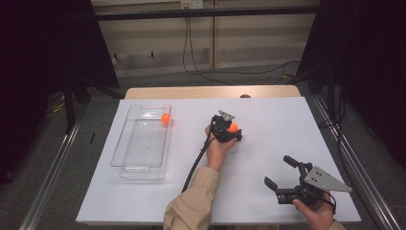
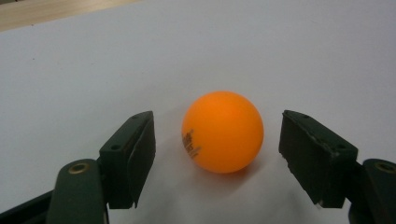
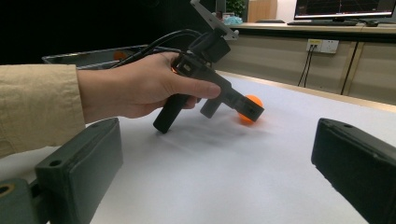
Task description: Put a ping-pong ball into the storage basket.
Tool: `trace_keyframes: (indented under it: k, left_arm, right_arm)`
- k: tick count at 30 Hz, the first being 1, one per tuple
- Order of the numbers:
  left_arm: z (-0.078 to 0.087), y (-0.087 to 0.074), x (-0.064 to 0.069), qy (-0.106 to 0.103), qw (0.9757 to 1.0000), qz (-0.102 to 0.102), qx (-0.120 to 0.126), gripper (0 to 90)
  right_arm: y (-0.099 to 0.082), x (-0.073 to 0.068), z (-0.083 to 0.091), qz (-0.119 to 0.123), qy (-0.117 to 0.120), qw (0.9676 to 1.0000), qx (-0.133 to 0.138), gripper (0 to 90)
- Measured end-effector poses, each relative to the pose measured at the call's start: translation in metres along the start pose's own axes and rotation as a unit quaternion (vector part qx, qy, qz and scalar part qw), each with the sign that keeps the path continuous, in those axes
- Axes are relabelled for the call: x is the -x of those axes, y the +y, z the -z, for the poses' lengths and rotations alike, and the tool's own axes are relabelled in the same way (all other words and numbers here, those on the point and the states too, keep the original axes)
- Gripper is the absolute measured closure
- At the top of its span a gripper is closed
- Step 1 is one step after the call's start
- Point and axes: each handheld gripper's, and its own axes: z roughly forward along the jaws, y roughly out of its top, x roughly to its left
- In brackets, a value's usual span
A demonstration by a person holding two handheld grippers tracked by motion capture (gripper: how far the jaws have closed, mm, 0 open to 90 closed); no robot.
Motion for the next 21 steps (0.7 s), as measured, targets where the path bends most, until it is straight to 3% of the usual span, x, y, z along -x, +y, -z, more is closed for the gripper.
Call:
trace_keyframes:
  k: [4, 6, 7, 8, 12, 13, 15, 16, 17, 21]
  left_arm:
    - [-0.001, 0.001, -0.003, -0.012, 0.9998, -0.012, -0.009, 36.2]
    - [-0.001, 0.001, -0.003, -0.020, 0.9998, -0.007, -0.004, 48.9]
    - [0.000, 0.001, -0.003, -0.018, 0.9997, -0.016, -0.009, 50.7]
    - [-0.001, 0.001, -0.002, -0.020, 0.9998, -0.010, -0.001, 50.8]
    - [0.003, 0.000, -0.003, -0.025, 0.9996, -0.009, -0.010, 51.0]
    - [0.005, 0.000, -0.005, -0.026, 0.9993, -0.020, -0.018, 51.0]
    - [0.007, -0.001, -0.003, -0.033, 0.9994, 0.001, -0.007, 51.0]
    - [0.010, -0.002, -0.005, -0.032, 0.9994, -0.007, -0.012, 51.0]
    - [0.010, -0.003, -0.003, -0.030, 0.9995, 0.004, -0.001, 51.0]
    - [0.020, -0.005, -0.004, -0.035, 0.9994, 0.003, -0.004, 51.0]
  right_arm:
    - [0.000, 0.000, 0.001, 0.000, -0.001, 1.0000, -0.001, 1.4]
    - [0.000, 0.001, 0.001, -0.005, -0.003, 1.0000, 0.001, 1.4]
    - [0.000, 0.001, 0.000, -0.005, -0.004, 1.0000, 0.002, 1.4]
    - [-0.001, 0.001, 0.001, -0.003, -0.002, 1.0000, 0.001, 1.4]
    - [-0.001, 0.001, 0.001, -0.001, -0.001, 1.0000, 0.000, 1.4]
    - [-0.001, 0.001, 0.001, -0.002, -0.001, 1.0000, 0.000, 1.4]
    - [-0.001, 0.001, 0.001, -0.001, 0.000, 1.0000, 0.000, 1.4]
    - [-0.001, 0.001, 0.001, -0.001, -0.001, 1.0000, 0.000, 1.4]
    - [-0.001, 0.001, 0.001, -0.002, -0.001, 1.0000, 0.000, 1.4]
    - [-0.001, 0.001, 0.001, -0.002, -0.002, 1.0000, 0.000, 1.5]
